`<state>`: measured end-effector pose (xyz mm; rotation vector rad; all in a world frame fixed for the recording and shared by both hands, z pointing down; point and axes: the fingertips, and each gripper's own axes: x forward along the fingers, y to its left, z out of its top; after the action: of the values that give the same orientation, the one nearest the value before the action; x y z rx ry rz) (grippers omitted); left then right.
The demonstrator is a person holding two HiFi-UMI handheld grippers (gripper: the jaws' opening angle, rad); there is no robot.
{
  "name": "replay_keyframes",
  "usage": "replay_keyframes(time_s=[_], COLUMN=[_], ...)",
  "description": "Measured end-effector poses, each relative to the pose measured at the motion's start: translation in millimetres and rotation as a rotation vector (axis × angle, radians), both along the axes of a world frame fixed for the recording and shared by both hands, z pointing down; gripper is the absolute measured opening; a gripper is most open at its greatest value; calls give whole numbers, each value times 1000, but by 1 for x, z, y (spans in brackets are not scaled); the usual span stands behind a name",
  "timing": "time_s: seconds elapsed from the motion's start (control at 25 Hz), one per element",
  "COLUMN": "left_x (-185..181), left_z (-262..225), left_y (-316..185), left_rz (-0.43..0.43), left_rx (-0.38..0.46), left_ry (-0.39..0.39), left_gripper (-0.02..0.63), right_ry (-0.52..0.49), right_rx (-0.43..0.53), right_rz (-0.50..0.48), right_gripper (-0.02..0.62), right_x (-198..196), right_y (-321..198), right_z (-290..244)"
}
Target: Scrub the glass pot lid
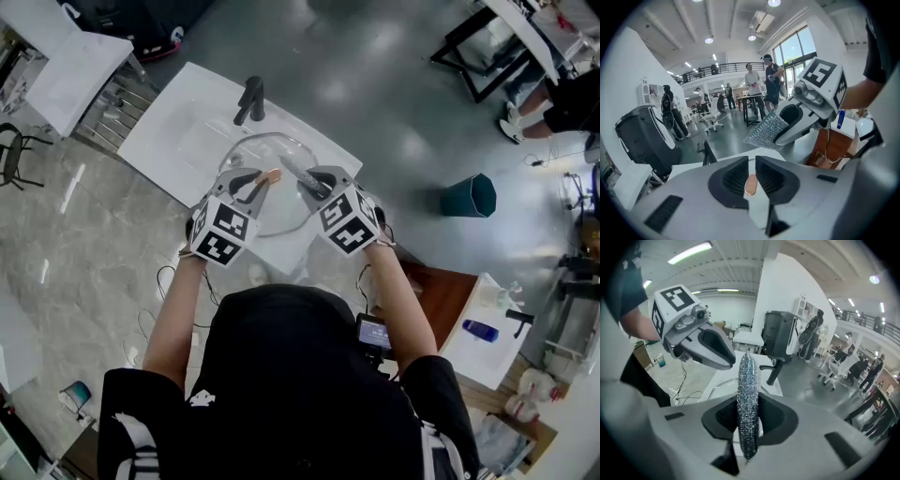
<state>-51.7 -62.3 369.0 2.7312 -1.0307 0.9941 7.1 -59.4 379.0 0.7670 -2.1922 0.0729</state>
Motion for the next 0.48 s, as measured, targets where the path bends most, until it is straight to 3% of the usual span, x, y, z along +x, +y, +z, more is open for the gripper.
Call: replay_keyframes(time_s=[0.28, 0.48], left_x=[8, 2], left_z=[-72, -130], left_y=[-5, -16], left_rz=[-11, -80], left_rx=[162, 274], left_ry=[64, 170], left_gripper=[17, 12], right_ry=[-191, -333], right_rx=[194, 322], right_rz=[77, 136], right_gripper=[72, 72], right_x=[-14, -13], right_y=[-20, -30], right_z=[-96, -163])
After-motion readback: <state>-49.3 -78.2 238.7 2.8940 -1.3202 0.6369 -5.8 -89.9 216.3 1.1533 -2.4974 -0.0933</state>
